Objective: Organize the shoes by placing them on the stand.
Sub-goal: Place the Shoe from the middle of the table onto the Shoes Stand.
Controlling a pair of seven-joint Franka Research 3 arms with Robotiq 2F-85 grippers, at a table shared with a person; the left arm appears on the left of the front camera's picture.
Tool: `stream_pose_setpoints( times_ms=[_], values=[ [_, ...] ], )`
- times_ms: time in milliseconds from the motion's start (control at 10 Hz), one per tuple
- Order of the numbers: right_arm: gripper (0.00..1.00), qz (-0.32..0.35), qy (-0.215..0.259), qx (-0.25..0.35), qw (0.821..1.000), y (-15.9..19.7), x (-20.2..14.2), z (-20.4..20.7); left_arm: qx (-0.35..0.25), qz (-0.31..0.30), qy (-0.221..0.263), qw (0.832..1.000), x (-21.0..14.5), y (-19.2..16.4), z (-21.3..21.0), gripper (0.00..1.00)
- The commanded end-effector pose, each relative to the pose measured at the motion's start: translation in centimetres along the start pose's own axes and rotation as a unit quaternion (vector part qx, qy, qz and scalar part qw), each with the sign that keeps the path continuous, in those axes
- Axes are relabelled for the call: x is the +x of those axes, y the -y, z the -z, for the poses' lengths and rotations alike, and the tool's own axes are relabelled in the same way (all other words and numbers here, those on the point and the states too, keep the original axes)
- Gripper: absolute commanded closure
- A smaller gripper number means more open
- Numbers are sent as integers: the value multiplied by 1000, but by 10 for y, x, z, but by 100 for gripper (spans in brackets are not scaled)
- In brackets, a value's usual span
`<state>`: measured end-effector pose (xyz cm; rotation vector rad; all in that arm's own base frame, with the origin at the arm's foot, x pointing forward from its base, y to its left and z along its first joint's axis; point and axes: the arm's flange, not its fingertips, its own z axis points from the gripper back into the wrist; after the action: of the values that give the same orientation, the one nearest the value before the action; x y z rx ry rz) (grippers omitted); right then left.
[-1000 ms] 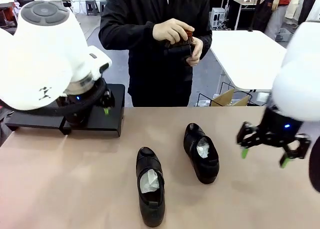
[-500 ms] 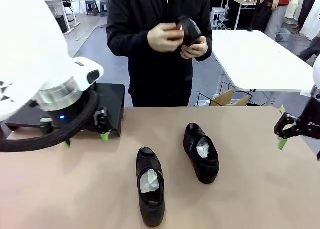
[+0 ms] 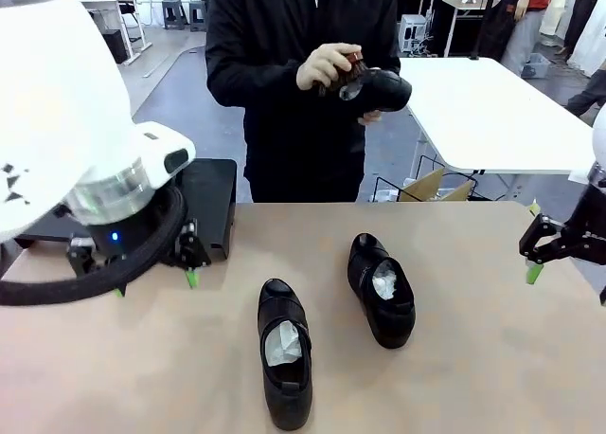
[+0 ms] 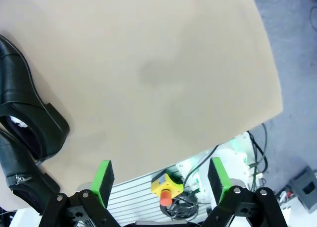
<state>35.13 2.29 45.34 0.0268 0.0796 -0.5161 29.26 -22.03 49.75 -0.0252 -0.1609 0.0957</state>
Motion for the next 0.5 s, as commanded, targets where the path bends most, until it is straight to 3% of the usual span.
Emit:
stream_pose_setpoints(
  times_ms=[0, 300, 400],
  values=[
    [0, 8, 0, 2, 1000, -1, -2, 0, -20, -19, -60, 998, -27, 5, 21, 0],
    [0, 8, 0, 2, 1000, -1, -2, 0, -40, -26, -75, 996, -44, 33, 54, 0],
    [0, 8, 0, 2, 1000, -1, -2, 0, -41, 1, -67, 997, -48, 45, 66, 0]
  ],
)
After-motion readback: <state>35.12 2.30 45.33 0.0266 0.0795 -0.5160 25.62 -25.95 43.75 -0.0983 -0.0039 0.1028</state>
